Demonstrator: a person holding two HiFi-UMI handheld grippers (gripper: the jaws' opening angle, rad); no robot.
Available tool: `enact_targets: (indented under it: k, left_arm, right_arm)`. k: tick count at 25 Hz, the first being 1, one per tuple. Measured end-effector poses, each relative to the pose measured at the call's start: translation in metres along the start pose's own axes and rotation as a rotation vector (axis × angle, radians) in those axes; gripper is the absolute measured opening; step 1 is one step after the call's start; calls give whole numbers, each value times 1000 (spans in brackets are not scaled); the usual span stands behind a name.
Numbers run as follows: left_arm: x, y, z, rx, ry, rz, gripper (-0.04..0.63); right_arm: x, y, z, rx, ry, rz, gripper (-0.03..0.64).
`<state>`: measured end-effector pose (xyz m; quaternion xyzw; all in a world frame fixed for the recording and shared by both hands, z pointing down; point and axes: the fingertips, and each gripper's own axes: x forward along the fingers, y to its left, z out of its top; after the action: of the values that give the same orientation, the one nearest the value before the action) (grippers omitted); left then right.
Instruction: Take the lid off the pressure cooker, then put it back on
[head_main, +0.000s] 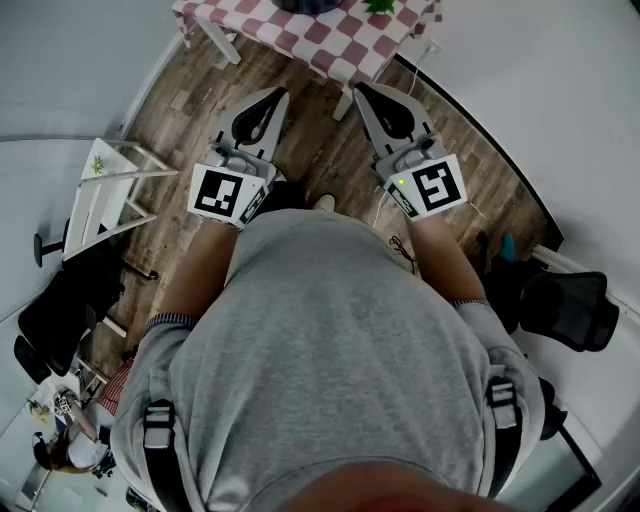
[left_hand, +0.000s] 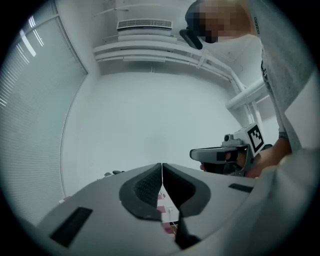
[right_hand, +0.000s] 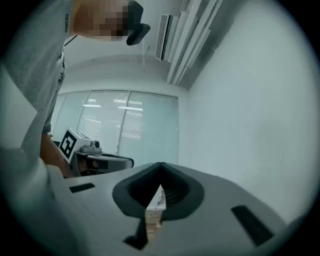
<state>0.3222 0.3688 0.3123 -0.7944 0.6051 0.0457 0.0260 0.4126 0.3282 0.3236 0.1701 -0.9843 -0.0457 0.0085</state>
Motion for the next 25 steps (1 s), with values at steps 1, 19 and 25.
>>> enact_targets:
  k: [1, 19, 25]
  left_arm:
    - [-1, 0, 0, 0, 2, -1, 21]
    - [-6, 4, -6, 9, 14, 0, 25]
    - [-3, 5, -4, 14, 13, -6, 187]
  right_arm:
    - [0, 0, -1, 0, 3, -2, 8]
    - [1, 0, -5, -15, 15, 6, 61]
    - [7, 1, -6, -14, 34, 30, 208]
